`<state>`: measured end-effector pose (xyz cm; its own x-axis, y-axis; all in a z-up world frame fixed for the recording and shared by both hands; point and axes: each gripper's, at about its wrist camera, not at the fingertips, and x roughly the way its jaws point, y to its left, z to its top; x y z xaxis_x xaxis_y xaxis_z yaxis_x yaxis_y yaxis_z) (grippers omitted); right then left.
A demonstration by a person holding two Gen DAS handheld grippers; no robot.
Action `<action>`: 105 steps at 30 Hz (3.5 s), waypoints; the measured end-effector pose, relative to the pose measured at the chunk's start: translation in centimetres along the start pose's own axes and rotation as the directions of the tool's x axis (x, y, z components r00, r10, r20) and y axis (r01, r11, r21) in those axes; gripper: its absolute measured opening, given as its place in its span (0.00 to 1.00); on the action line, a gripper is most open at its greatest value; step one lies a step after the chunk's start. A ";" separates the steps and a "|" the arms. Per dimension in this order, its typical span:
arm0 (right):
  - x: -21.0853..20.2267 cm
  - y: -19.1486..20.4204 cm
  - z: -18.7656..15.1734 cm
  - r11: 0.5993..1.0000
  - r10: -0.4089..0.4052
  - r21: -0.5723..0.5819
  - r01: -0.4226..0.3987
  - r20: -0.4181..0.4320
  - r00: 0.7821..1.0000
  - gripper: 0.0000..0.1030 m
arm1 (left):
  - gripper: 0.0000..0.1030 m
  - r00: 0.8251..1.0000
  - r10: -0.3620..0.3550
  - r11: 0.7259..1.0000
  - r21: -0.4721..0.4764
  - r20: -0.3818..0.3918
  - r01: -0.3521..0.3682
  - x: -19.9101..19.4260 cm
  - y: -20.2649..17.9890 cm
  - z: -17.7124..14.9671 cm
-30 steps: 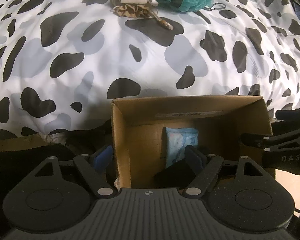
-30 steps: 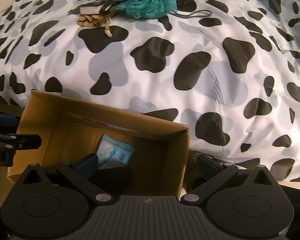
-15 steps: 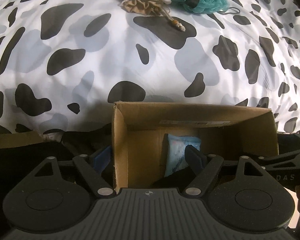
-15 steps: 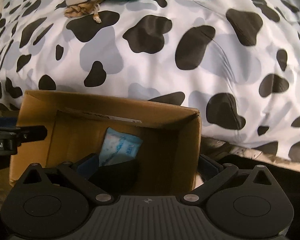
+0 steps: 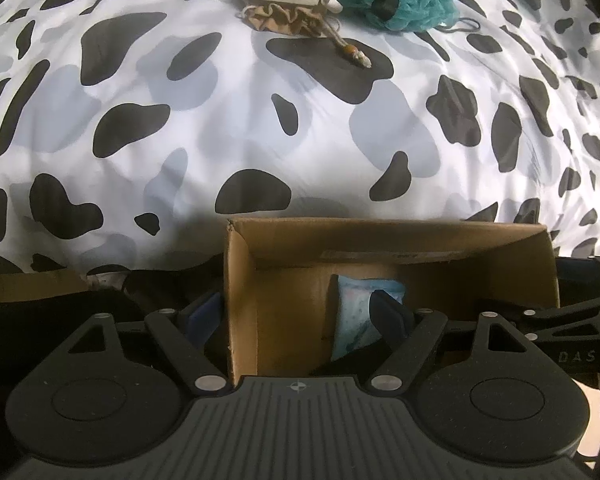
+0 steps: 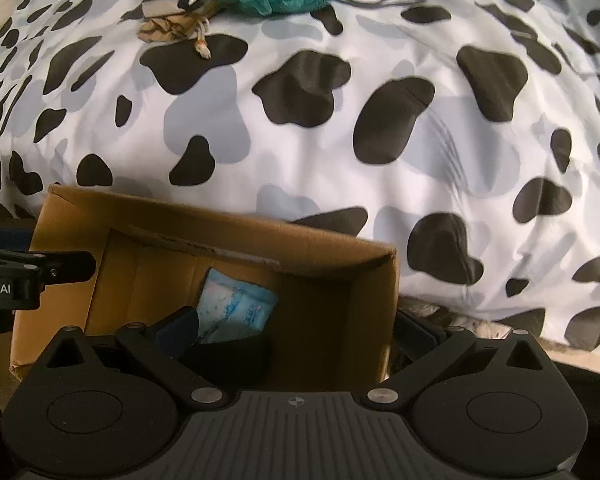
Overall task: Organize soft objects
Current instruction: 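Move the left gripper over the teal mesh pouf on the bedspread, then close the left gripper on the teal mesh pouf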
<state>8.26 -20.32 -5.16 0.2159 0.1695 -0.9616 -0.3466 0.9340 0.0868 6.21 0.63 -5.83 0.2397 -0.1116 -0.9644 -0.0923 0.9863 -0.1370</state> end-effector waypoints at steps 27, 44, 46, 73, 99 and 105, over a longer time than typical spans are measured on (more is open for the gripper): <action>-5.2 -3.1 4.9 0.998 -0.060 0.026 0.054 0.331 0.942 1.00 | 0.77 0.948 -0.060 0.997 0.063 0.314 0.043 -4.6 -0.7 3.4; -4.6 -5.9 8.2 0.996 -0.076 0.078 0.050 0.374 0.924 1.00 | 0.79 0.884 -0.073 0.965 0.258 0.461 -0.055 -4.3 -3.0 7.8; -4.5 -6.3 8.5 0.994 -0.088 0.087 0.059 0.378 0.922 1.00 | 0.79 0.879 -0.073 0.959 0.277 0.471 -0.068 -4.2 -3.2 8.5; -4.2 -9.2 10.3 0.991 -0.057 0.131 0.011 0.356 0.933 1.00 | 0.79 0.858 -0.162 0.952 0.306 0.488 0.005 -1.3 -6.5 18.5; -4.1 -9.1 11.3 0.990 -0.031 0.137 -0.017 0.346 0.938 1.00 | 0.76 0.948 -0.196 0.933 0.345 0.252 0.101 5.7 -7.9 22.9; -4.0 -8.8 11.3 0.992 -0.028 0.126 -0.017 0.349 0.937 1.00 | 0.63 0.934 -0.215 0.941 0.316 0.284 0.121 3.8 -6.8 22.6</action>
<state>20.75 -25.63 0.89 0.5304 0.2424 -0.8123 -0.2323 0.9631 0.1357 29.61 -3.78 -3.40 0.5182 -0.2821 -0.8074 0.2472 0.9532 -0.1744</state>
